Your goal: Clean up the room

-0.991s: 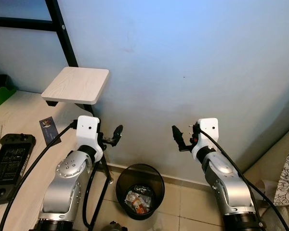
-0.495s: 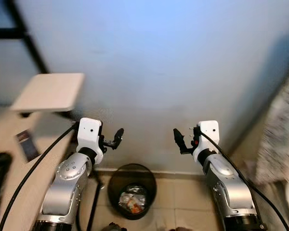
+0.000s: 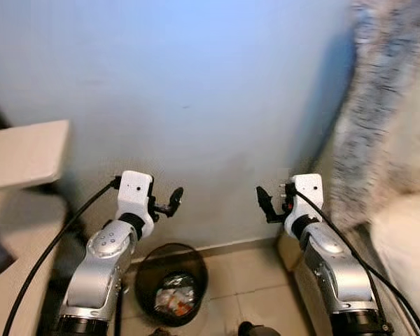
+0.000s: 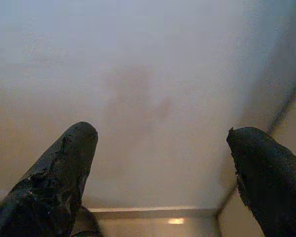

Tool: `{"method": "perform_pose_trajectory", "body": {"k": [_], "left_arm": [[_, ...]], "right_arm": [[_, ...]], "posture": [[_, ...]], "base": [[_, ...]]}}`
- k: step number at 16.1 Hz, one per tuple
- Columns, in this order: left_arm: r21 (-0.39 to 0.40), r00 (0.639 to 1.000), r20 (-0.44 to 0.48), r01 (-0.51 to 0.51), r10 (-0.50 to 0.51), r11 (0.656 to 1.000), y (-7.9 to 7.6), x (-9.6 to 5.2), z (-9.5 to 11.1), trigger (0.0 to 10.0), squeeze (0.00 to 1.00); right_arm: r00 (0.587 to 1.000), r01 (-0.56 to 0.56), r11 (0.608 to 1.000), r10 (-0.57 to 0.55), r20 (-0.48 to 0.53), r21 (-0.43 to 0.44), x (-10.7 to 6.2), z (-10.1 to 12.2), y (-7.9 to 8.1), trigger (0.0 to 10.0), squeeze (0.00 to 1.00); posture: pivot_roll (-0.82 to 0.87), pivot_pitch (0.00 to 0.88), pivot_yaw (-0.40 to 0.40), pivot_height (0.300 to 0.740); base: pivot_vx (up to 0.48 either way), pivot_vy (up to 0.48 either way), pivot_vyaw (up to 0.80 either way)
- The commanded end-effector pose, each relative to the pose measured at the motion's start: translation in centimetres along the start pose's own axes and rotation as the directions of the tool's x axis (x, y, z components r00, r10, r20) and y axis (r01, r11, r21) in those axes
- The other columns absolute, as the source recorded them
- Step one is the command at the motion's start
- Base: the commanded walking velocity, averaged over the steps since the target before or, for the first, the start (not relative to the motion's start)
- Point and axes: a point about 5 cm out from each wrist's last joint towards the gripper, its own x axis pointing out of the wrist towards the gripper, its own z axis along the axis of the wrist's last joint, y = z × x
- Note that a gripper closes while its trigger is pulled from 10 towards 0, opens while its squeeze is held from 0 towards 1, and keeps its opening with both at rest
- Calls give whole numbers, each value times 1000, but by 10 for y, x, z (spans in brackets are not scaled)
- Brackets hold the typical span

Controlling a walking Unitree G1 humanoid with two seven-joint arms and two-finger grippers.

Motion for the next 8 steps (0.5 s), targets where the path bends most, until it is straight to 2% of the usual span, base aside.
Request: {"method": "perform_pose_trajectory", "body": {"k": [1,8], "left_arm": [[10,1000,1,2,-2,1000,-1,2,2,10000,0],[20,1000,0,0,0,1000,-1,2,1,10000,0]], "right_arm": [[1000,8,1000,-8,10,6,1,5,-1,10000,0],[1000,12,1000,-12,-9,1,1,2,-3,10000,0]], "posture": [[22,0,30,740],[35,0,20,740]], "base": [[0,0,-788],[0,0,-788]]}}
